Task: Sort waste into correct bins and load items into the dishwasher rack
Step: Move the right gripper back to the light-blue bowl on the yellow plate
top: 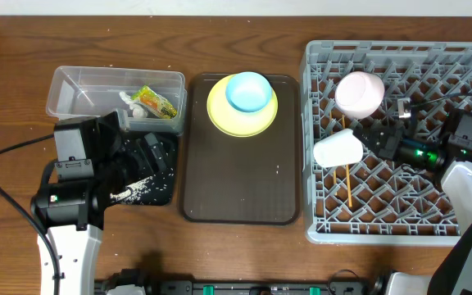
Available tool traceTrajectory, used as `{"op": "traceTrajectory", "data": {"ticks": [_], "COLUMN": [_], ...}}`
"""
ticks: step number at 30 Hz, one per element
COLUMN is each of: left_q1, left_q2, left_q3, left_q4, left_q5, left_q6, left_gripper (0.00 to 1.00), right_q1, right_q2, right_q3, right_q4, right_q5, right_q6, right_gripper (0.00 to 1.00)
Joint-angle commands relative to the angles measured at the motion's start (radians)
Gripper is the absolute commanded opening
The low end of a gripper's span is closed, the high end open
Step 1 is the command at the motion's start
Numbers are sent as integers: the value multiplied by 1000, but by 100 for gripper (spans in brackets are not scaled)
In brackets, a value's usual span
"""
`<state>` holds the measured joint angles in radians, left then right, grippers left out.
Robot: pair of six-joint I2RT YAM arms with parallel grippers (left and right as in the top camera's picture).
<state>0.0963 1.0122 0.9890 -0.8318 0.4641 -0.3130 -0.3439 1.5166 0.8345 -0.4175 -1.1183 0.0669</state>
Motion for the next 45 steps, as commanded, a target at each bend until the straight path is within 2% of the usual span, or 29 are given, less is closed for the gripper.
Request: {"op": "traceTrajectory", "data": {"ticks": [1,11,22,26,29,33,37,40,45], "left_q1": [5,4,5,4,5,4,4,4,4], "left_q2": [0,0,0,0,0,0,0,0,0], "left_q3": [4,4,4,4,4,4,4,4,4], "left_q4": [0,0,0,0,0,0,0,0,0], "left_q5": [-5,-5,-5,-5,-5,-5,-5,-5,-5], "left_q6": [13,13,13,13,13,13,13,13,13], "left_gripper": [90,90,90,90,90,90,90,90,90], "right_q1": [8,8,8,18,50,150,325,475,714], "right_q2": [33,33,21,-16,-53,-71,-70,-70,-51], "right_q3": [-37,-37,-12,67,169,348,512,568,573], "right_q4": [-19,15,62,6,-99,-285,-427,-438,-359], "right_q5": [247,412,351,333,388,555,769,865,993], "right_q6": [-11,34,78,77,74,46,29,29,33], "right_gripper": [1,1,3,4,6,11,18,26,34]}}
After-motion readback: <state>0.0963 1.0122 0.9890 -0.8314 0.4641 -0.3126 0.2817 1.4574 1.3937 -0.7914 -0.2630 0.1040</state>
